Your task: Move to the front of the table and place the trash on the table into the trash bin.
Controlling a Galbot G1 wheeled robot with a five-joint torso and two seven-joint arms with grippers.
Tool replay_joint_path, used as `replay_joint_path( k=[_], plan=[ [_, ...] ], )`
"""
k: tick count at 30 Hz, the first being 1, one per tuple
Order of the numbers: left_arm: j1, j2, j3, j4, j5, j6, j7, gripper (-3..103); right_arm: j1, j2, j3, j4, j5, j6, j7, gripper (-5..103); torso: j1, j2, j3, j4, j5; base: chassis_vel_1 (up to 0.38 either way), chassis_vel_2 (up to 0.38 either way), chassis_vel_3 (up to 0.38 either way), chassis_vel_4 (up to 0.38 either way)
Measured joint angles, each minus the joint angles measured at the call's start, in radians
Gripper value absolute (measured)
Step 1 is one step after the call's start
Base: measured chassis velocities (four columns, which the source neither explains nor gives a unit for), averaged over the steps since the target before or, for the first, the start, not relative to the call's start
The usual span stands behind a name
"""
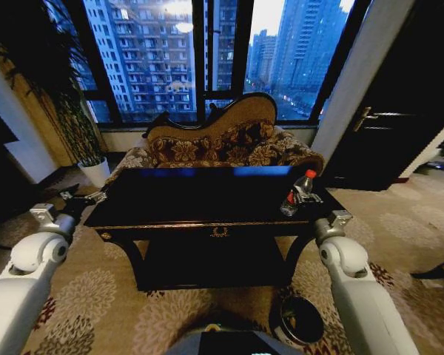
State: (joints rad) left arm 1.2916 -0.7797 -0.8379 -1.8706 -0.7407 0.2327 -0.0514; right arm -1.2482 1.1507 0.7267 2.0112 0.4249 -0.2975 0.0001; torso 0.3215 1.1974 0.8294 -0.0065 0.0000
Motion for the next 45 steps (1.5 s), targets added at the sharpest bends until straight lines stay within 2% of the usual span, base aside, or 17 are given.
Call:
replay_joint_path(
  k=[17, 29, 35, 40, 45],
  plan=[
    [0.003, -0.005, -0.007, -0.010, 0.000, -0.001, 0.000, 100, -0.011, 0.002, 0.011, -0.003, 0.003, 0.004, 0.000, 29, 0.000, 0.000, 0.000, 0.0000, -0.0002, 0.139, -0.127, -0.140, 0.122],
    [0.006, -0.046, -0.008, -0.027, 0.009, 0.001, -0.002, 100, -0.024, 0.029, -0.003, -0.042, -0.022, 0.009, 0.000, 29, 0.000, 0.000, 0.000, 0.0000, -0.0001, 0.084, -0.080, -0.074, 0.074],
    [0.008, -0.066, -0.014, -0.025, 0.011, 0.001, -0.003, 100, -0.061, 0.018, 0.050, -0.164, -0.136, 0.018, 0.000, 29, 0.001, 0.000, 0.000, -0.0001, -0.0001, 0.000, 0.000, 0.000, 0.000],
    [0.005, -0.075, -0.017, -0.013, 0.011, -0.003, -0.003, 100, -0.074, 0.013, 0.068, -0.238, -0.160, 0.018, 0.000, 29, 0.000, 0.000, 0.000, -0.0003, -0.0001, 0.000, 0.000, 0.000, 0.000],
    [-0.002, -0.092, -0.014, 0.000, 0.014, -0.010, -0.002, 100, -0.052, 0.043, 0.059, -0.392, -0.238, 0.028, 0.000, 29, 0.000, 0.000, 0.000, 0.0001, -0.0001, 0.000, 0.000, 0.000, 0.000]
  ],
)
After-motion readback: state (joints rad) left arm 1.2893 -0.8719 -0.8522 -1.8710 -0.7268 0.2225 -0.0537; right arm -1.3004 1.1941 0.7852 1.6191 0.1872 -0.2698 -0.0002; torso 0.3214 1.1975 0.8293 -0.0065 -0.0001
